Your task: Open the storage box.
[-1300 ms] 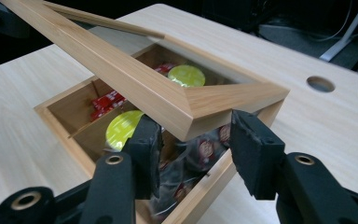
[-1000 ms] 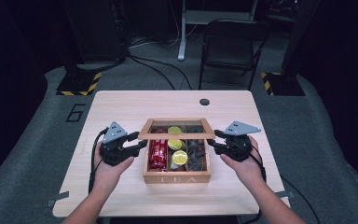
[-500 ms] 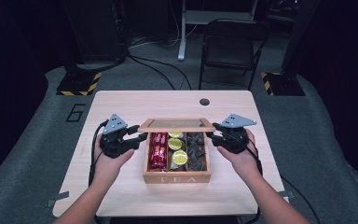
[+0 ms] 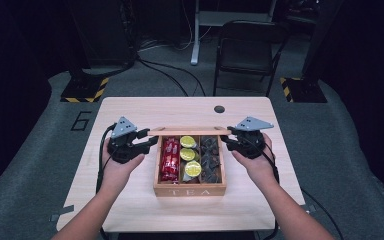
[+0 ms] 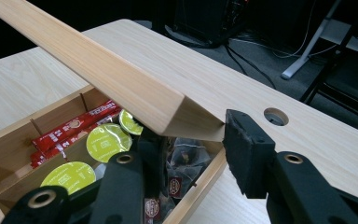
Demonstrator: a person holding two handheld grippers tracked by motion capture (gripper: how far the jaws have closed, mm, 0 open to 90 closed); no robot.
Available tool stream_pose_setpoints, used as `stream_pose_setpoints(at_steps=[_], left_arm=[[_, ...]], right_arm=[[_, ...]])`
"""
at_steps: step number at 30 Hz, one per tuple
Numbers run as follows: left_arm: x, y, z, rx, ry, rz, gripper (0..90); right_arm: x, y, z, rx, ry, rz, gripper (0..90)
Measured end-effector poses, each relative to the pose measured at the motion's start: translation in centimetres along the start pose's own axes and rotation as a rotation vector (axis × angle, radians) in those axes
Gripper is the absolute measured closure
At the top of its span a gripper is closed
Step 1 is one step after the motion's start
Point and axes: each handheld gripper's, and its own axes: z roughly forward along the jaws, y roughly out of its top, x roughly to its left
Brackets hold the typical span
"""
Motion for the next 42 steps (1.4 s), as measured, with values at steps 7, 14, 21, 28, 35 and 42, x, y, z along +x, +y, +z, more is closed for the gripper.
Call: stream_pose_setpoints(at_steps=[7, 14, 21, 28, 35, 42], left_arm=[[0.4, -0.4, 1.5, 0.018, 0.040, 0.010, 56.1], [0.6, -0.3, 2.7, 0.006, 0.072, 0.003, 56.1], [1.1, -0.1, 3.2, -0.003, 0.084, 0.013, 59.5], [1.6, 0.3, 3.4, -0.013, 0.073, -0.005, 61.1], [2.1, 0.9, 3.7, -0.011, 0.070, -0.027, 61.5], [2.5, 1.7, 4.0, -0.003, 0.073, -0.031, 61.8]], right_arm=[[-0.1, 0.3, 0.2, -0.004, -0.009, 0.012, 60.1], [-0.4, 0.6, 0.3, -0.012, -0.006, 0.014, 60.0], [-0.6, 1.0, 0.5, -0.009, -0.007, 0.018, 60.1], [-0.9, 1.5, 0.7, -0.010, -0.017, 0.022, 60.5], [-1.3, 2.2, 1.0, -0.012, -0.021, 0.035, 60.7], [-2.0, 2.7, 1.5, -0.022, -0.019, 0.061, 58.4]])
